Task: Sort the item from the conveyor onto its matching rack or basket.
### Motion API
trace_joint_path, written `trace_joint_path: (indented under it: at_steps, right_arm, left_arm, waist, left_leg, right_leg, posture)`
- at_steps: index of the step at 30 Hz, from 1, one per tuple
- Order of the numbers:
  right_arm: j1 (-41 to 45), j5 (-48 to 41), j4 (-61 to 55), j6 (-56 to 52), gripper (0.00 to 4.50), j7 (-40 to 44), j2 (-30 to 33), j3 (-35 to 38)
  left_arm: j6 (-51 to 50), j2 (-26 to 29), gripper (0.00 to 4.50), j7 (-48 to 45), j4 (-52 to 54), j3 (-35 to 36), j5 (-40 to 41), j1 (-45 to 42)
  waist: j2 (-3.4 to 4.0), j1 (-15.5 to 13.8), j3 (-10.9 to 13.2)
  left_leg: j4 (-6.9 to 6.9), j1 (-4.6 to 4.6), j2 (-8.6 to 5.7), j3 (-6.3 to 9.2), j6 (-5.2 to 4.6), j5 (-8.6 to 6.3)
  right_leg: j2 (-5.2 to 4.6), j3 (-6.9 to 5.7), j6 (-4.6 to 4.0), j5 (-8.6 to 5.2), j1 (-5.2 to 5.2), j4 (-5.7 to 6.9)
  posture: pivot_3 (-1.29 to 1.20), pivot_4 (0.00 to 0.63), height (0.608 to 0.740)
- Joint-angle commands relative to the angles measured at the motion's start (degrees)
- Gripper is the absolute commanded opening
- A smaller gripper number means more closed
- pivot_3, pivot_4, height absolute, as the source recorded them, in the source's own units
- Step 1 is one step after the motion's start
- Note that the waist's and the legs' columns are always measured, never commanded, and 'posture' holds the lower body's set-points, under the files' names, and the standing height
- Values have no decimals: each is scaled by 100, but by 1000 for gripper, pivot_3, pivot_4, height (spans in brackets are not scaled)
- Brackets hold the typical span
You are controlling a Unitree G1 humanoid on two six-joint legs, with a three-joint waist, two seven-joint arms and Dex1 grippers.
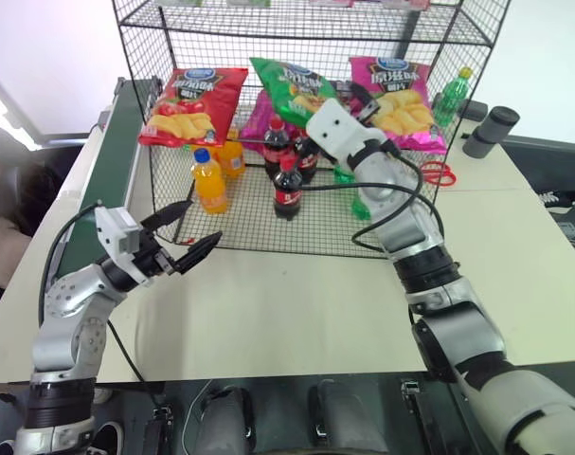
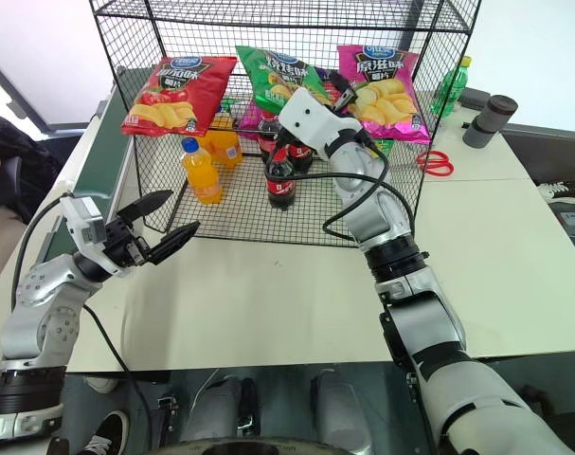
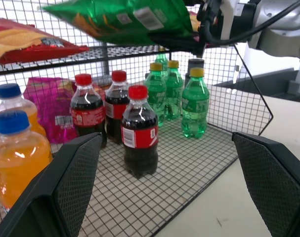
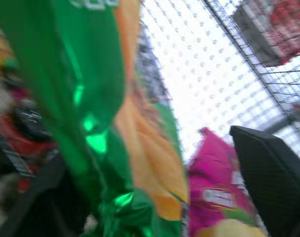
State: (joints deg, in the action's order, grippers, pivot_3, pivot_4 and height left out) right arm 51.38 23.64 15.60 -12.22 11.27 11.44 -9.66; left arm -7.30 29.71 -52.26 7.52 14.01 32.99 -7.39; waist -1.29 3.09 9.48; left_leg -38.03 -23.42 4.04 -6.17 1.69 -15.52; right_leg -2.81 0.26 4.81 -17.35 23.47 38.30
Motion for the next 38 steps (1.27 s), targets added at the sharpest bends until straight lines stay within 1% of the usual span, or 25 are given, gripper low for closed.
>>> trace_joint_path:
  at_steps: [1,3,5,9,11,13,16,19,20,22,24,26,27,28,30,33,35,38]
  right_arm:
    - [-58,-1050,-892,-423,4143,373,-449,473]
    - [-115,-1553,-1191,-595,4143,515,-642,697]
    - [-168,-1586,-1374,-615,4143,529,-597,666]
    - [-371,-2068,-1769,-844,4143,783,-621,714]
    - [-460,-2852,-2250,-1201,4143,1165,-804,836]
    - [-722,-3495,-2866,-1528,4143,1698,-727,791]
    - [-1029,-4659,-3550,-2140,4143,2127,-641,1125]
    - [-1552,-5668,-4143,-2772,4143,2471,-201,1551]
    - [-1806,-5853,-4352,-2799,4143,2668,33,1633]
    - [-2534,-6216,-4651,-2998,4143,3045,710,2005]
    - [-3203,-6366,-4780,-2878,4143,3486,1341,2275]
    - [-3893,-6351,-4630,-2648,4143,4054,2038,2664]
    - [-4199,-6300,-4583,-2423,4331,4352,2290,2796]
    - [-4393,-6281,-4560,-2248,4331,4552,2449,2863]
    - [-4591,-6360,-4443,-2194,4331,4535,2599,2995]
    - [-5130,-5806,-4104,-1498,4331,5014,3017,3012]
    - [-5279,-5679,-3795,-1093,4331,5106,3049,3123]
    - [-5416,-5537,-3584,-822,4331,5259,3170,2957]
  left_arm:
    - [102,37,4500,10,220,38,-7,-3]
    - [123,35,4500,-1,201,17,-30,-7]
    - [107,18,4500,5,202,-1,-17,-9]
    - [123,31,4500,-7,210,-33,-41,-12]
    - [50,56,4500,-12,236,-29,4,10]
    - [8,91,4500,-26,274,-29,17,40]
    - [-62,124,4500,36,305,-8,8,79]
    - [-251,218,4500,121,370,67,82,97]
    - [-329,277,4500,135,380,110,109,123]
    - [-635,480,4500,168,401,285,229,284]
    - [-844,684,4500,224,473,448,236,505]
    - [-902,895,4500,160,508,732,247,848]
    - [-904,963,4500,120,496,818,235,972]
    - [-907,1000,4500,94,490,863,234,1045]
    - [-862,1056,4500,63,450,871,174,1086]
    - [-852,1203,4500,-4,330,793,-51,1160]
    - [-673,1171,4500,-63,80,872,-78,1080]
    - [-523,1234,4500,-238,-90,832,-114,967]
  waist:
    - [0,-3,0]
    - [0,-21,0]
    - [0,-51,0]
    - [-1,-65,-1]
    - [-1,-60,-1]
    - [-1,-56,-1]
    - [-1,-57,0]
    - [-3,-74,-2]
    - [-3,-103,-2]
    - [-6,-139,-4]
    - [-3,-177,-2]
    - [0,-165,0]
    - [0,-168,0]
    - [0,-180,0]
    - [-1,-190,0]
    - [-2,-223,-1]
    - [-4,-235,-2]
    - [-4,-237,-2]
  left_leg:
    - [1,0,0,1,0,0]
    - [2,-2,4,1,0,0]
    - [2,-2,3,1,-1,-1]
    - [2,-3,-4,5,-6,-3]
    - [2,-3,-4,5,-6,-4]
    - [3,-3,-2,7,-6,-4]
    - [6,-4,3,8,-7,-4]
    - [6,-3,11,12,-8,-5]
    - [5,-3,12,17,-10,-6]
    - [5,-2,6,23,-17,-10]
    - [5,-3,-1,20,-28,-17]
    - [6,-3,-11,13,-33,-20]
    - [6,-1,-13,13,-34,-20]
    - [6,-1,-14,14,-34,-20]
    - [6,6,-16,15,-34,-20]
    - [2,10,-16,18,-31,-18]
    - [0,11,-20,18,-32,-18]
    - [-1,8,-22,15,-34,-19]
  right_leg:
    - [0,0,0,0,0,0]
    - [-1,-1,0,0,0,0]
    - [-3,-2,0,0,-1,-1]
    - [-12,-11,0,0,-5,-4]
    - [-12,-11,0,0,-4,-3]
    - [-9,-11,0,0,-3,-3]
    - [-6,-12,0,0,-4,-8]
    - [-10,-16,0,1,-8,-8]
    - [-12,-22,0,0,-14,-12]
    - [-19,-30,-1,0,-23,-22]
    - [-30,-30,0,-1,-25,-28]
    - [-42,-27,1,-1,-19,-29]
    - [-42,-27,1,-1,-20,-28]
    - [-42,-27,1,-1,-20,-28]
    - [-39,-28,1,-2,-26,-28]
    - [-35,-28,-4,-2,-30,-27]
    - [-36,-28,-19,-10,-35,-29]
    - [-40,-27,-4,-2,-34,-30]
  posture:
    - [0,150,740]
    - [0,150,740]
    - [0,150,740]
    - [0,150,740]
    - [0,150,740]
    - [0,150,740]
    - [0,150,740]
    - [0,150,740]
    - [0,150,740]
    - [0,150,740]
    - [0,150,740]
    - [0,150,740]
    - [0,150,740]
    - [0,150,740]
    - [0,150,740]
    - [0,150,740]
    - [0,150,740]
    - [0,150,740]
